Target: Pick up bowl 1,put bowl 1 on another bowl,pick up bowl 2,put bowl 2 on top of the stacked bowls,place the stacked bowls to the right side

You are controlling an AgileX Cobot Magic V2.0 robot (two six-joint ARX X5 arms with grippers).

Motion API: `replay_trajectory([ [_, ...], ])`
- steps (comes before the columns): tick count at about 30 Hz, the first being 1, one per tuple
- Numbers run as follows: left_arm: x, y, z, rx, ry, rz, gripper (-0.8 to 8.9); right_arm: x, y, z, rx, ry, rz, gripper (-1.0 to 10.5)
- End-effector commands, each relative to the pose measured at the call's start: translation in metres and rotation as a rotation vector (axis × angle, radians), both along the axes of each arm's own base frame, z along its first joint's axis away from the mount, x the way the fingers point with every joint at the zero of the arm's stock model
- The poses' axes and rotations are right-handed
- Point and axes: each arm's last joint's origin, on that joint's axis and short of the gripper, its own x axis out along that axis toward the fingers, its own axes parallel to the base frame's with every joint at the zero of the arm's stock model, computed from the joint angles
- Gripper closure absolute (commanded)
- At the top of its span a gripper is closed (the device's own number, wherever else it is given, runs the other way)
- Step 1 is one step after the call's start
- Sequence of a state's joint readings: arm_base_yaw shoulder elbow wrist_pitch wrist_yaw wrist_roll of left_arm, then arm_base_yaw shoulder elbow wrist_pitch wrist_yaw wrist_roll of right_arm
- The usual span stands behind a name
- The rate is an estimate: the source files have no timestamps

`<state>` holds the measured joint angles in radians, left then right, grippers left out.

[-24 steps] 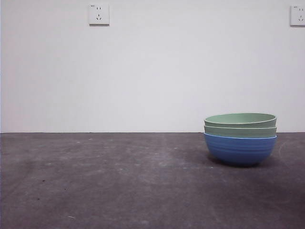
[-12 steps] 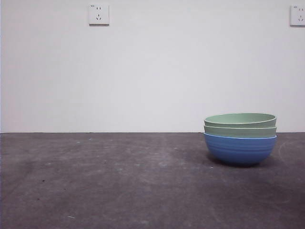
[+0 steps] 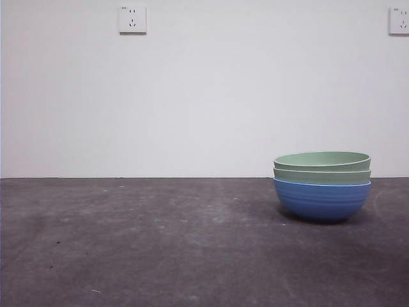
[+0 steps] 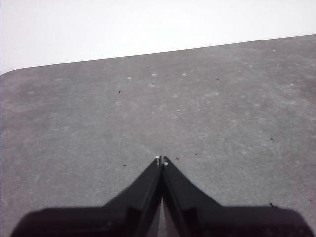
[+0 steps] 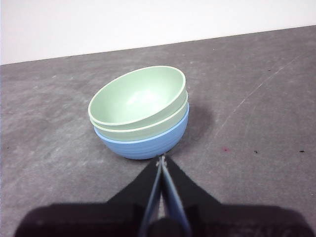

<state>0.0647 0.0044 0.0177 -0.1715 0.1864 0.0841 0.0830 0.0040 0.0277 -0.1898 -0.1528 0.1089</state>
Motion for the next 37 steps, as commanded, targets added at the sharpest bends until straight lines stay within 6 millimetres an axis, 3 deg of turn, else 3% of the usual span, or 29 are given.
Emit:
replay_trajectory([
  [1,0.0006,0.0004,-0.0043,-0.010,0.010,0.005,8.17,0.0007,-0.0003,-0.0050,0.007,0.014,-0.009,9.4],
  [37,0.0006,0.0004,-0.0043,-0.010,0.010,0.005,8.17,0.0007,-0.0003,-0.0050,0.007,0.014,-0.009,9.4],
])
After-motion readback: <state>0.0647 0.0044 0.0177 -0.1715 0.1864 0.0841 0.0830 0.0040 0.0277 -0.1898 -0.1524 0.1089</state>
